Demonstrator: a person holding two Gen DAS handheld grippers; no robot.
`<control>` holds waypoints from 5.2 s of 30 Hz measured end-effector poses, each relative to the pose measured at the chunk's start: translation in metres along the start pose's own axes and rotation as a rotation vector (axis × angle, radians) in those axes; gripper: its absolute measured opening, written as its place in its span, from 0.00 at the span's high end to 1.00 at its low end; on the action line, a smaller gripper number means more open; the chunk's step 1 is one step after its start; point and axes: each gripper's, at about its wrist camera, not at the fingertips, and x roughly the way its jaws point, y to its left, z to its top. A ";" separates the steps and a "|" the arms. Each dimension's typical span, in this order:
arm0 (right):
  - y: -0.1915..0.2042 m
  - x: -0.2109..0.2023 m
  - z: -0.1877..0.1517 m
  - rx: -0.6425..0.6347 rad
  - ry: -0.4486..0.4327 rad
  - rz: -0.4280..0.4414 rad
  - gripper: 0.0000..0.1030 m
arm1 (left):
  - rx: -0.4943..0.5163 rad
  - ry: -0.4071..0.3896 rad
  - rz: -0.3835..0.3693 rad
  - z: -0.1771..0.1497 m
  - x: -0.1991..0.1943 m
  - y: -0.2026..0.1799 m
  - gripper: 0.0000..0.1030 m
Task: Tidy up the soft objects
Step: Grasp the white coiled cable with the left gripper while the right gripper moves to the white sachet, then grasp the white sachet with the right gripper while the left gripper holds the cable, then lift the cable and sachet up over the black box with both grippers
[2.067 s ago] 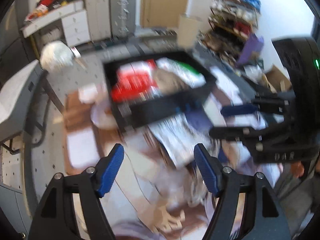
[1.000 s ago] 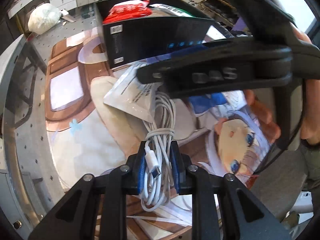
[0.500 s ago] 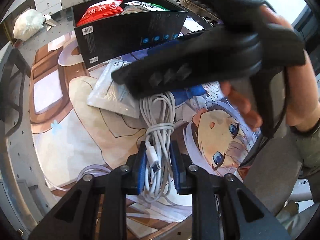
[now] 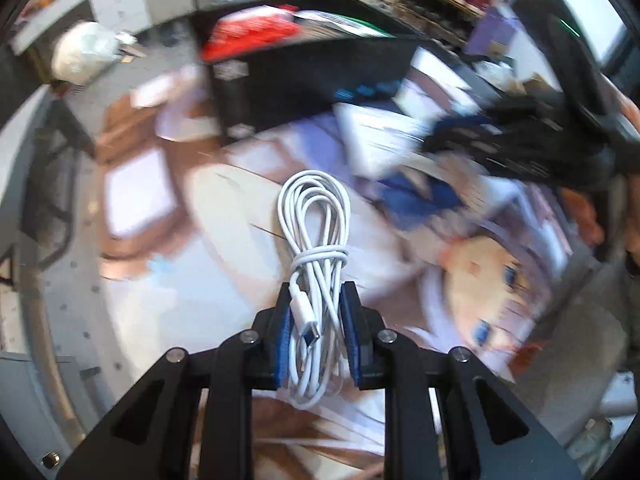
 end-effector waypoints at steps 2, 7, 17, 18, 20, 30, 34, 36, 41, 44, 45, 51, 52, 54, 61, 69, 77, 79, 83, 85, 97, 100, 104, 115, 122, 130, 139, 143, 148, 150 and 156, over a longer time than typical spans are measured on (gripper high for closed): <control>-0.003 -0.004 -0.006 0.000 0.007 0.016 0.78 | -0.037 -0.018 0.030 0.006 0.001 0.013 0.79; 0.000 -0.021 0.008 -0.038 -0.085 0.024 0.28 | -0.062 -0.036 0.047 0.019 0.009 0.021 0.79; 0.000 0.006 -0.001 -0.091 0.028 0.133 0.16 | -0.047 -0.055 0.058 0.021 0.018 0.021 0.78; 0.002 0.004 -0.005 -0.085 0.054 0.185 0.16 | -0.052 -0.054 0.054 0.020 0.018 0.022 0.78; 0.004 -0.004 -0.015 -0.053 0.070 0.265 0.16 | -0.059 -0.053 0.050 0.019 0.016 0.021 0.78; 0.006 -0.006 0.011 -0.181 -0.039 0.139 0.16 | -0.044 -0.050 0.061 0.022 0.018 0.012 0.66; 0.004 0.006 0.011 -0.104 0.059 0.173 0.16 | -0.049 -0.053 0.057 0.021 0.017 0.014 0.66; 0.005 -0.002 0.001 -0.079 0.090 0.276 0.16 | -0.051 -0.054 0.059 0.022 0.017 0.014 0.66; 0.008 -0.009 -0.007 -0.103 0.054 0.190 0.16 | -0.043 -0.054 0.075 0.023 0.019 0.011 0.59; 0.017 0.001 0.000 -0.131 0.048 0.178 0.16 | -0.042 -0.055 0.080 0.026 0.021 0.010 0.50; 0.021 0.003 0.001 -0.164 0.040 0.152 0.16 | -0.038 -0.055 0.091 0.027 0.022 0.008 0.50; 0.010 0.003 0.006 -0.136 0.025 0.101 0.68 | -0.015 -0.065 0.136 0.031 0.026 0.003 0.51; 0.006 0.001 0.005 -0.126 0.025 0.107 0.69 | -0.018 -0.066 0.136 0.032 0.027 0.004 0.53; -0.001 -0.002 0.002 -0.127 0.018 0.082 0.70 | -0.005 -0.069 0.143 0.034 0.027 0.003 0.73; -0.011 -0.012 0.002 -0.113 0.000 0.047 0.70 | 0.005 -0.081 0.121 0.036 0.023 0.001 0.74; 0.007 -0.006 -0.002 -0.172 0.002 0.015 0.59 | -0.046 -0.091 0.086 0.033 0.024 0.006 0.52; 0.007 0.002 0.002 -0.157 0.017 0.003 0.52 | 0.013 -0.083 0.128 0.029 0.027 -0.008 0.75; 0.011 0.000 0.002 -0.181 0.015 0.011 0.68 | 0.027 -0.082 0.115 0.030 0.025 -0.008 0.75; 0.014 -0.004 0.002 -0.174 -0.007 0.011 0.75 | 0.013 -0.085 0.107 0.031 0.024 -0.004 0.75; 0.013 -0.006 0.004 -0.160 -0.016 0.028 0.76 | 0.011 -0.101 0.107 0.030 0.021 -0.004 0.75; 0.019 -0.063 0.013 -0.121 -0.227 0.080 0.76 | 0.033 -0.338 0.064 0.033 -0.038 -0.008 0.79; 0.021 -0.079 0.012 -0.119 -0.316 0.096 0.76 | 0.045 -0.421 0.074 0.031 -0.052 -0.010 0.79; 0.024 -0.102 0.008 -0.109 -0.446 0.112 0.76 | 0.066 -0.527 0.136 0.029 -0.070 -0.013 0.79; 0.024 -0.168 -0.025 -0.046 -0.899 0.002 0.76 | 0.040 -0.836 0.188 0.010 -0.120 0.000 0.79; 0.028 -0.165 -0.022 -0.055 -0.897 0.004 0.76 | 0.035 -0.893 0.186 0.005 -0.126 0.008 0.79; 0.026 -0.165 -0.031 -0.063 -0.902 0.021 0.76 | 0.024 -0.870 0.172 0.005 -0.120 0.008 0.79; 0.016 -0.164 -0.024 -0.039 -0.889 0.039 0.76 | 0.025 -0.921 0.163 0.006 -0.130 0.004 0.79; 0.014 -0.164 -0.016 -0.025 -0.889 0.033 0.76 | 0.017 -0.945 0.139 0.012 -0.134 0.004 0.79; 0.014 -0.166 -0.004 -0.009 -0.906 0.025 0.76 | -0.039 -0.938 0.069 0.029 -0.138 0.011 0.79; 0.013 -0.168 0.002 0.003 -0.909 0.022 0.76 | -0.058 -0.939 0.066 0.036 -0.139 0.015 0.79; 0.006 -0.173 0.019 0.029 -0.933 0.002 0.76 | -0.083 -0.932 0.062 0.056 -0.136 0.024 0.79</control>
